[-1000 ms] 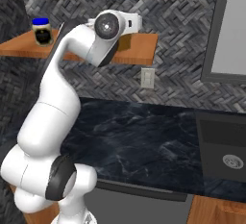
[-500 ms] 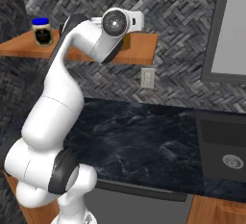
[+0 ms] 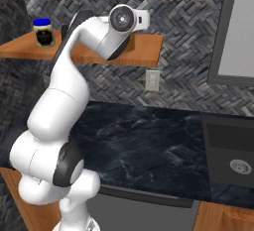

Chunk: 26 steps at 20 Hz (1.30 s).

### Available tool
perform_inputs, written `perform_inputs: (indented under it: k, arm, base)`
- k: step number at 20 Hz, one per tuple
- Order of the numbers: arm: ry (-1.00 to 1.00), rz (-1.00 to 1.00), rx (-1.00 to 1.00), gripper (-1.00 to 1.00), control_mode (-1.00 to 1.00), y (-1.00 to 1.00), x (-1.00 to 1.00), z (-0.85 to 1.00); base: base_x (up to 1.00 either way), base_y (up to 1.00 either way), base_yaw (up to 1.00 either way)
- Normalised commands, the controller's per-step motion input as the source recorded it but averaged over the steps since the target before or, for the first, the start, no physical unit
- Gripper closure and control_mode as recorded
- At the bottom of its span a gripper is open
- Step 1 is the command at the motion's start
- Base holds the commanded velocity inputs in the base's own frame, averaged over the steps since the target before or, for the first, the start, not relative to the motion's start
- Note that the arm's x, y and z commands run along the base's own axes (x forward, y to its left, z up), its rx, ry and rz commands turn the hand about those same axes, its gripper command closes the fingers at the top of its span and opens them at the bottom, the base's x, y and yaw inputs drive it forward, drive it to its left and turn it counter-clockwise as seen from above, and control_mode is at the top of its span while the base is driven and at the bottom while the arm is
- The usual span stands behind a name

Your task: Collect the turmeric, mayonnaise, and shaker from the cabinet and place them next to the stove.

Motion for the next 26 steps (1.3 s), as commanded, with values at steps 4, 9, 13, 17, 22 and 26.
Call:
perform_inputs:
  k: [4,9,13,17,22,26]
  arm:
    - [0.07,0.01,0.00,-1.00,-1.00,-0.02,0.20,0.00]
    - [0.06,0.01,0.00,-1.00,-1.00,0.00,0.14,0.00]
    - [0.05,0.01,0.00,-1.00,-1.00,0.00,0.13,0.00]
    - [0.05,0.01,0.00,-1.00,-1.00,0.00,0.12,-0.04]
    - [0.06,0.01,0.00,-1.00,-1.00,0.00,0.11,-0.10]
    - [0.07,0.01,0.00,-1.00,-1.00,0.00,0.10,-0.14]
  base:
    - [0.00,0.00,0.00]
    - [0.00,0.00,0.00]
    - [0.00,0.00,0.00]
    - [0.00,0.00,0.00]
    - [0.00,0.00,0.00]
    - [0.00,0.00,0.00]
